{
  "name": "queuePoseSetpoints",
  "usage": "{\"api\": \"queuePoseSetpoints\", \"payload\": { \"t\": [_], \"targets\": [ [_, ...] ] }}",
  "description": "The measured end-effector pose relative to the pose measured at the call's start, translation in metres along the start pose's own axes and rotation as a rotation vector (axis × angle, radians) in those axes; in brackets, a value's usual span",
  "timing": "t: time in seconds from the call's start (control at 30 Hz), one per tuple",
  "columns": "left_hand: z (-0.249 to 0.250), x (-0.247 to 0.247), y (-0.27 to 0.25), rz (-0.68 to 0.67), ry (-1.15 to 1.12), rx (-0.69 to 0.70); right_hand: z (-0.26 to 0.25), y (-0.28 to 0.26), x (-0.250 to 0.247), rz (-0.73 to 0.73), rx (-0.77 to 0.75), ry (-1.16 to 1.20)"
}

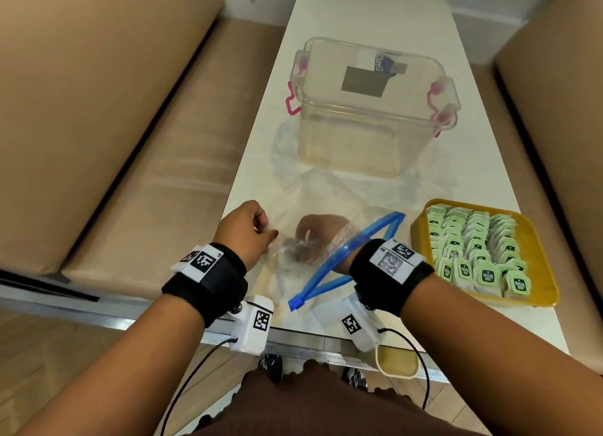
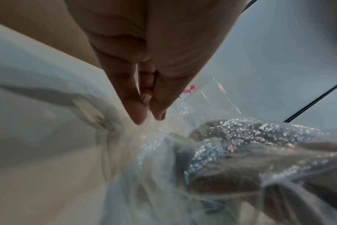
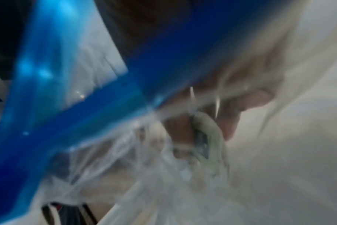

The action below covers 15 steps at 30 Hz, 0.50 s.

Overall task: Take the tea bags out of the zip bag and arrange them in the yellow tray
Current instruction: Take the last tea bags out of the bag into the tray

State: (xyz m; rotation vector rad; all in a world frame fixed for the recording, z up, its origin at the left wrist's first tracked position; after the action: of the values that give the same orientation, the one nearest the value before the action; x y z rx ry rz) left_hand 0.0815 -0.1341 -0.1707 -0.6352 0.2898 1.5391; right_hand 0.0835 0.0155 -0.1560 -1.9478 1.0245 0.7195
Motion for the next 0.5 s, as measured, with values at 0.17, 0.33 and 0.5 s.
{"api": "queuePoseSetpoints", "payload": {
  "t": [0.17, 0.33, 0.5],
  "targets": [
    [-0.004, -0.014, 0.006, 0.061, -0.034, -0.026, 0.008, -0.018, -0.034, 0.099, 0.027, 0.014],
    [-0.003, -0.018, 0.008, 0.113, -0.047, -0.046, 0.027, -0.049, -0.07, 0.311, -0.046, 0.242],
    [-0.005, -0.018, 0.01, 0.162, -0.028, -0.078, 0.055, -0.065, -0.09, 0.471, -0.025, 0.397]
  ]
}}
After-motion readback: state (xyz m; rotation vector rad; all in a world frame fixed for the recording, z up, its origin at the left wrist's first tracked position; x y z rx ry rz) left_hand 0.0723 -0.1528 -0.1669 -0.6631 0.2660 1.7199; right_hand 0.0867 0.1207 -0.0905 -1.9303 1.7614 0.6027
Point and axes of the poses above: each hand's wrist, its own y-axis towards the middle knuckle, its own x-axis out of the palm, z = x × y, the point moved 9 cm from there along y, towards the middle knuckle
